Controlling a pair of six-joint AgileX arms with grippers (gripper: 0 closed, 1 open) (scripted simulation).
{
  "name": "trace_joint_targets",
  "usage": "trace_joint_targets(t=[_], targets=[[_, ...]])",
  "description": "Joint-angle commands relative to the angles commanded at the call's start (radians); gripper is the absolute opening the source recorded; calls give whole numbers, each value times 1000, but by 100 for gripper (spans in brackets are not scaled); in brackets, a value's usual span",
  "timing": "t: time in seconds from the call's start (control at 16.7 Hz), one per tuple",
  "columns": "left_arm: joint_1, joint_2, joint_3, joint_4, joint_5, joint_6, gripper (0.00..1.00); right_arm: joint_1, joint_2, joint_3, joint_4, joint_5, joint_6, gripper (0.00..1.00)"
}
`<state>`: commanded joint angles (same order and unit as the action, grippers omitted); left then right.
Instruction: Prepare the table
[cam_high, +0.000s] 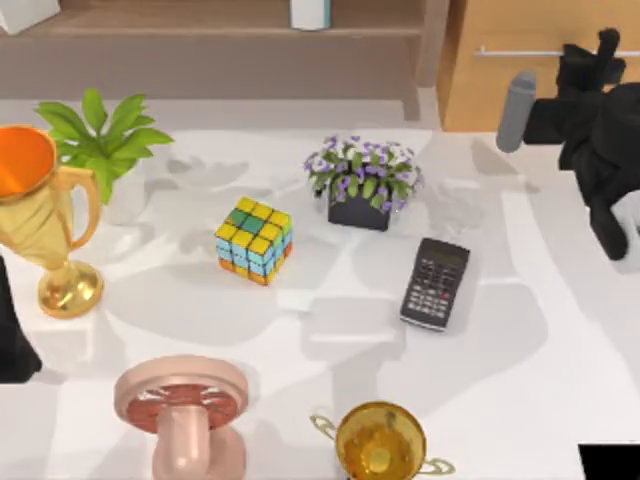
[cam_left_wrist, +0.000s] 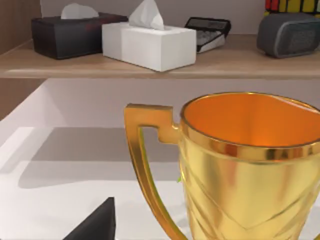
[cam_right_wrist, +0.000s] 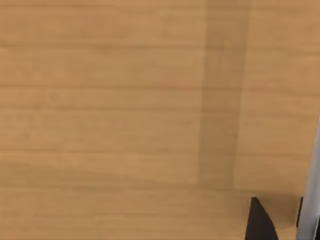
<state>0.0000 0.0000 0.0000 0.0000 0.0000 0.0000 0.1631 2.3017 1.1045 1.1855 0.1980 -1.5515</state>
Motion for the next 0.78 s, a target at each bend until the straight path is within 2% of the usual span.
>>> trace_joint_targets(t=[0.42,0.78], targets=[[0,0,0,0,0,0,100,0,0,0,0,0,0,98],[0,0,0,0,0,0,100,0,0,0,0,0,0,100]])
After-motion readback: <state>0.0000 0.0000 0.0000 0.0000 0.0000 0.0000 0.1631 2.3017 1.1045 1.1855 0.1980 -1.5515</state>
